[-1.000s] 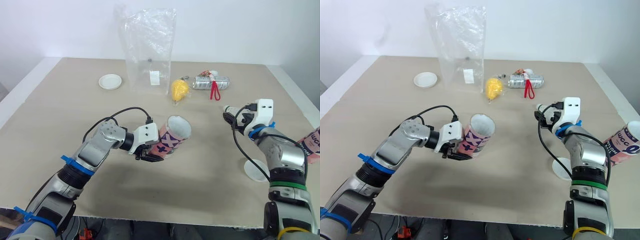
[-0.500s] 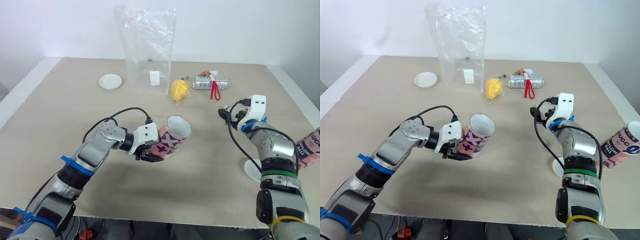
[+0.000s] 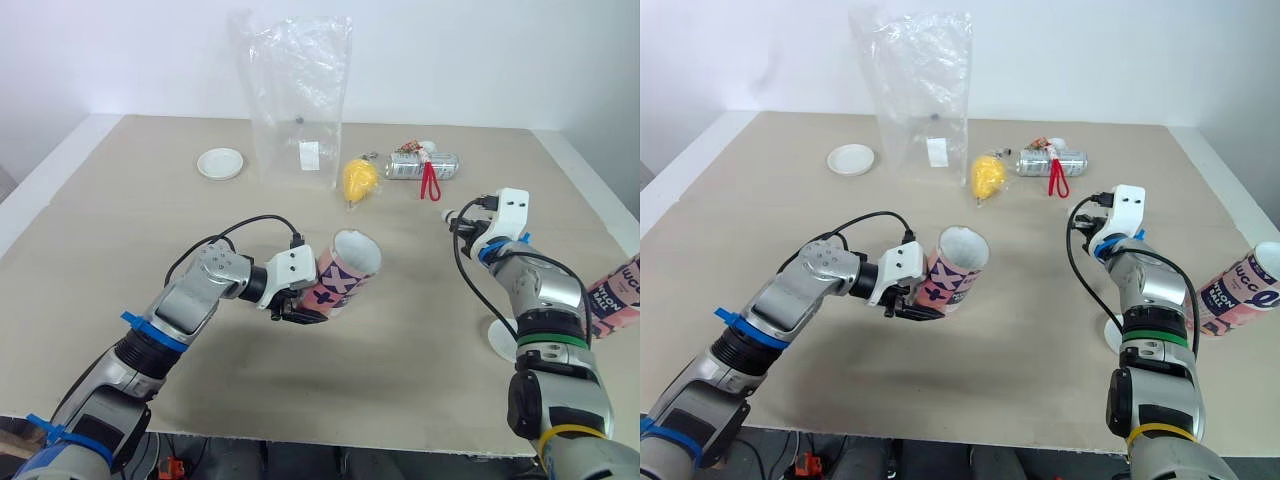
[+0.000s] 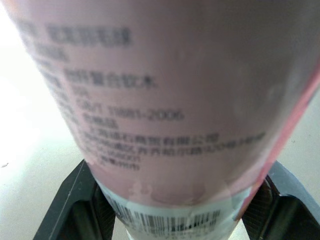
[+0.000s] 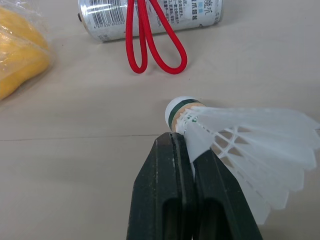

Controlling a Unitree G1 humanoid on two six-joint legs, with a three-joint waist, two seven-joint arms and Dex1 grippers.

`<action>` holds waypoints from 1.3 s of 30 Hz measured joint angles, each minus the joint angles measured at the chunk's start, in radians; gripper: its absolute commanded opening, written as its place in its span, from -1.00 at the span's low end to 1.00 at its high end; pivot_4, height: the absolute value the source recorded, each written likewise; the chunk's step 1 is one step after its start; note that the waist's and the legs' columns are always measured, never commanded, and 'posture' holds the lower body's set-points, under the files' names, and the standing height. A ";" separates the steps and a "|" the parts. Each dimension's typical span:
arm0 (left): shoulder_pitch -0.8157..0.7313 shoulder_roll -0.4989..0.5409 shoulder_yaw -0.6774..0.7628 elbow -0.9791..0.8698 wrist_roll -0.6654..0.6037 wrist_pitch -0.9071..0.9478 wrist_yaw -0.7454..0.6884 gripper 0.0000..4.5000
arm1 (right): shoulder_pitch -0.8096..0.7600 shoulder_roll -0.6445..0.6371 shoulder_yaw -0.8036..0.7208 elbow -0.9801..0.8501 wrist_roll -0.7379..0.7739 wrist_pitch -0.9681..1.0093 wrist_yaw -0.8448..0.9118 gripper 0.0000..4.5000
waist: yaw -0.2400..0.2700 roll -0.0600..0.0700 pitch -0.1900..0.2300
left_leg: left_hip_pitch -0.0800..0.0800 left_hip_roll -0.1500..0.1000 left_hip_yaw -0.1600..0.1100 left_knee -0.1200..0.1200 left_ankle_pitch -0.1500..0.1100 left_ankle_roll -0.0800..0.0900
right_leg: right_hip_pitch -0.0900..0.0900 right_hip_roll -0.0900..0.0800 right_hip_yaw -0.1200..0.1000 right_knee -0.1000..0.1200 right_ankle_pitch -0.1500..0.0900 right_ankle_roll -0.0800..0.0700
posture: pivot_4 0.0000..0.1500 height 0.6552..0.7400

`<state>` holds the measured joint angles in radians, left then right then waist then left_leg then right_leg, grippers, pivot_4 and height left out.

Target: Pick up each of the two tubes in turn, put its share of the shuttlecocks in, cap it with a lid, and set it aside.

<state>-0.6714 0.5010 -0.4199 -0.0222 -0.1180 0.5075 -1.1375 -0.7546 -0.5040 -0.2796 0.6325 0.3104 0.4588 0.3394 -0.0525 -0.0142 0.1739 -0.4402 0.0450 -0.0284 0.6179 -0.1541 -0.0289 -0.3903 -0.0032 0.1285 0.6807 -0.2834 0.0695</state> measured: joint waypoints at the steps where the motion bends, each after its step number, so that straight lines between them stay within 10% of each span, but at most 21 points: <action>1: 0.000 0.000 0.000 0.000 0.000 0.000 0.000 0.22 | 0.000 0.000 -0.001 0.000 0.000 0.000 0.001 -0.96 | 0.000 0.000 0.000 | 0.000 0.000 0.000 0.000 0.000 0.000 | 0.000 0.000 0.000 0.000 0.000 0.000 | 1.00 1.00; 7: -0.001 -0.001 0.000 -0.001 -0.001 -0.003 -0.004 0.22 | 0.083 -0.026 0.008 -0.185 0.001 0.023 0.043 -0.96 | 0.001 0.000 0.000 | -0.001 0.000 0.000 -0.001 0.000 0.000 | 0.000 0.000 0.000 0.000 0.000 0.000 | 1.00 1.00; 21: -0.022 0.001 -0.012 0.023 -0.006 -0.024 -0.054 0.22 | 0.216 -0.517 0.128 -1.105 0.152 -0.123 0.698 -0.96 | 0.002 0.002 0.002 | 0.000 0.001 0.000 0.000 -0.001 -0.001 | 0.000 -0.001 -0.001 -0.001 -0.003 0.001 | 1.00 1.00; 36: -0.029 -0.010 -0.013 0.031 0.000 -0.029 -0.068 0.22 | 0.158 -0.559 0.282 -1.036 0.066 -0.342 0.942 -0.96 | 0.005 0.000 0.003 | -0.002 0.000 0.000 0.000 -0.001 -0.001 | -0.001 -0.002 -0.002 -0.001 -0.003 0.001 | 1.00 1.00; 39: -0.029 -0.010 -0.014 0.030 0.001 -0.029 -0.066 0.22 | 0.145 -0.553 0.287 -1.016 0.057 -0.363 0.960 -0.58 | 0.005 0.000 0.003 | -0.002 0.000 0.000 0.000 -0.001 -0.001 | -0.001 -0.002 -0.002 -0.001 -0.003 0.001 | 1.00 1.00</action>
<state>-0.7004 0.4910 -0.4335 0.0078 -0.1173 0.4781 -1.2039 -0.6095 -1.0574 0.0078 -0.3839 0.3675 0.0956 1.2996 -0.0478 -0.0138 0.1770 -0.4417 0.0450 -0.0284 0.6176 -0.1548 -0.0297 -0.3915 -0.0051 0.1268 0.6794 -0.2865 0.0703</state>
